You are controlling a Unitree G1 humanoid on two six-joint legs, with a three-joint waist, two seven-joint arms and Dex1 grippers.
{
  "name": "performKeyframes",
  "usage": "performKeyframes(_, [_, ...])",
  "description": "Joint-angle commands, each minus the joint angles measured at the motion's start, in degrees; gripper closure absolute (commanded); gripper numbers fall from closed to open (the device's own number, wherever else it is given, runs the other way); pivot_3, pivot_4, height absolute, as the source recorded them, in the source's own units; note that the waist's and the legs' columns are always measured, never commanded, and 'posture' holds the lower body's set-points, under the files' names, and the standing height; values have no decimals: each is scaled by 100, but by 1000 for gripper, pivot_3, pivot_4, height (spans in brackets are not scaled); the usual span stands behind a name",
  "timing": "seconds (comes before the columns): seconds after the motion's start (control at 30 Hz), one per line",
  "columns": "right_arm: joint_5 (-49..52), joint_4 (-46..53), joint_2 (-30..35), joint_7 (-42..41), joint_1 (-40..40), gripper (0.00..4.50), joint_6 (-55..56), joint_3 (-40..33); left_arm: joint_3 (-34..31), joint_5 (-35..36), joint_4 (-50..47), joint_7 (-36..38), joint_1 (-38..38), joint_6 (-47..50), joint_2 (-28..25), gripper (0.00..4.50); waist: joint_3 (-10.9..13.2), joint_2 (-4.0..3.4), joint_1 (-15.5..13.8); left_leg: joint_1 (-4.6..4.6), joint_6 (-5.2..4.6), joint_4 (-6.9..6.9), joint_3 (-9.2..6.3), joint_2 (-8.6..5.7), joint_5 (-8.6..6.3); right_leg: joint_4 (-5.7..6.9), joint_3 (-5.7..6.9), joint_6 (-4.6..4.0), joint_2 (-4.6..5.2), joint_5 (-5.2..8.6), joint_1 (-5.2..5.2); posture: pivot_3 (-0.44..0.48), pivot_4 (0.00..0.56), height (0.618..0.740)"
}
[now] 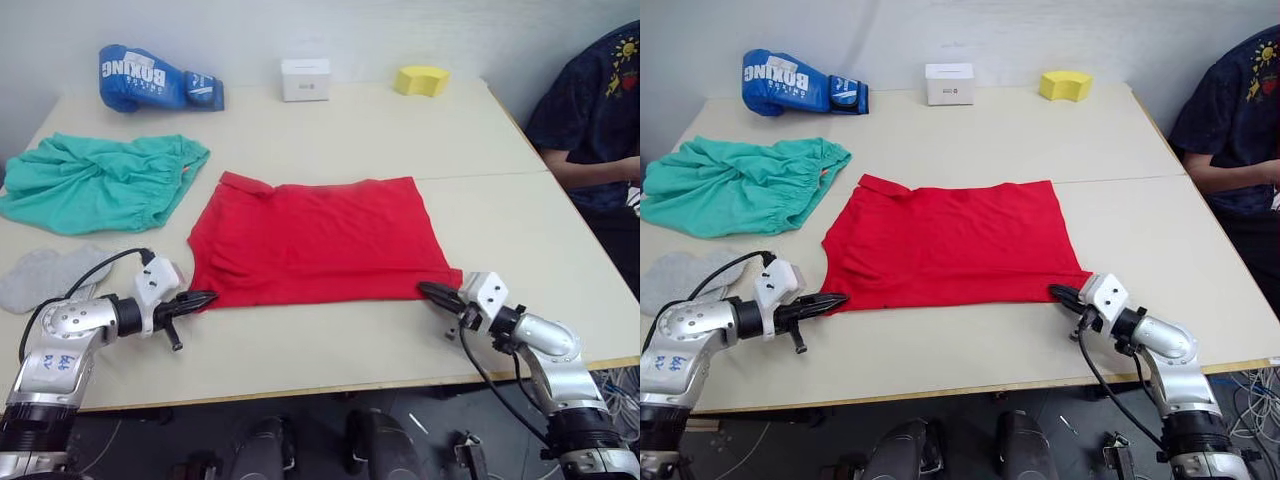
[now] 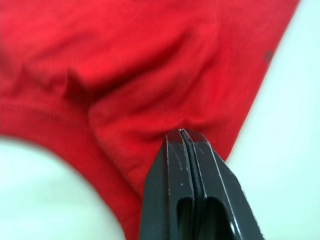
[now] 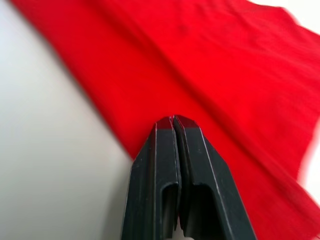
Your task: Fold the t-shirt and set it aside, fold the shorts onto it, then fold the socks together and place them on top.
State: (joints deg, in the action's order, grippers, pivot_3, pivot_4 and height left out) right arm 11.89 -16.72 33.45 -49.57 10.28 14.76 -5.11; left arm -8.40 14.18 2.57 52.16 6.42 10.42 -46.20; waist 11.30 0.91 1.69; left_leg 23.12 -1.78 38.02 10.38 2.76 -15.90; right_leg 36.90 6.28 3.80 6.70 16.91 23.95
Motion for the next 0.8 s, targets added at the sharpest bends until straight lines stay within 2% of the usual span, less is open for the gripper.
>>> performKeyframes(0.03, [58, -432, 376, 42, -152, 4449, 100, -457, -500, -124, 30, -281, -315, 21, -220, 4500, -2, -1, 6, -3, 0, 0, 0, 1, 0, 0, 0, -1, -1, 1, -2, 0, 150, 740])
performKeyframes(0.23, [408, -670, 831, -227, -315, 4449, 298, -1007, -1502, 161, 25, -74, -1177, -238, -535, 4500, -6, -1, 51, -11, 4, -9, -2, 6, -4, -3, 1, -12, 0, 7, -4, 0, 150, 740])
performKeyframes(0.3, [575, -392, 879, -332, -330, 4449, 210, -1101, -1960, 683, -181, 199, -1340, -65, -481, 4500, -6, -1, 45, -9, 6, -10, -5, 9, -4, -3, 7, -16, -1, 9, -4, 0, 150, 740])
performKeyframes(0.37, [848, -44, 906, -547, -361, 4500, -133, -1108, -2199, 1094, -433, 507, -1515, 244, -521, 4106, -6, -1, 49, -9, 6, -9, -8, 10, -4, -3, 7, -16, 0, 9, -4, 0, 150, 740])
performKeyframes(0.4, [1118, 286, 988, -820, -450, 4500, -559, -1038, -2175, 1046, -556, 707, -1634, 174, -642, 3893, -7, -1, 44, -9, 7, -9, -8, 11, -5, -3, 5, -16, 0, 9, -4, 0, 150, 740])
performKeyframes(0.5, [1018, 861, 1226, -1349, -590, 3896, -538, -724, -1959, 754, -849, 994, -1720, -209, -874, 2999, -6, -4, 13, -9, 8, -15, -10, 10, -6, -11, 5, -17, 2, 10, -5, 0, 150, 740])
performKeyframes(0.67, [319, 981, 1334, -1376, -491, 2210, -166, -252, -1321, -2, -582, 739, -1162, -1306, -788, 1457, -8, -5, -22, -8, 3, -16, -17, 9, -11, -23, 12, -18, 2, 10, -10, 0, 150, 740])
performKeyframes(0.73, [2, 825, 1289, -1183, -358, 1570, -6, -110, -1058, -229, -420, 585, -887, -1576, -685, 1452, -8, -5, -11, -6, -3, -19, -16, 7, -15, -30, 13, -18, 4, 9, -10, 0, 150, 740])
performKeyframes(0.8, [-369, 567, 1274, -1001, -184, 1570, 176, 74, -774, -527, -212, 515, -645, -1943, -660, 1452, -8, -5, -7, -4, 2, -20, -15, 7, -12, -30, 13, -17, 4, 8, -7, 0, 150, 740])
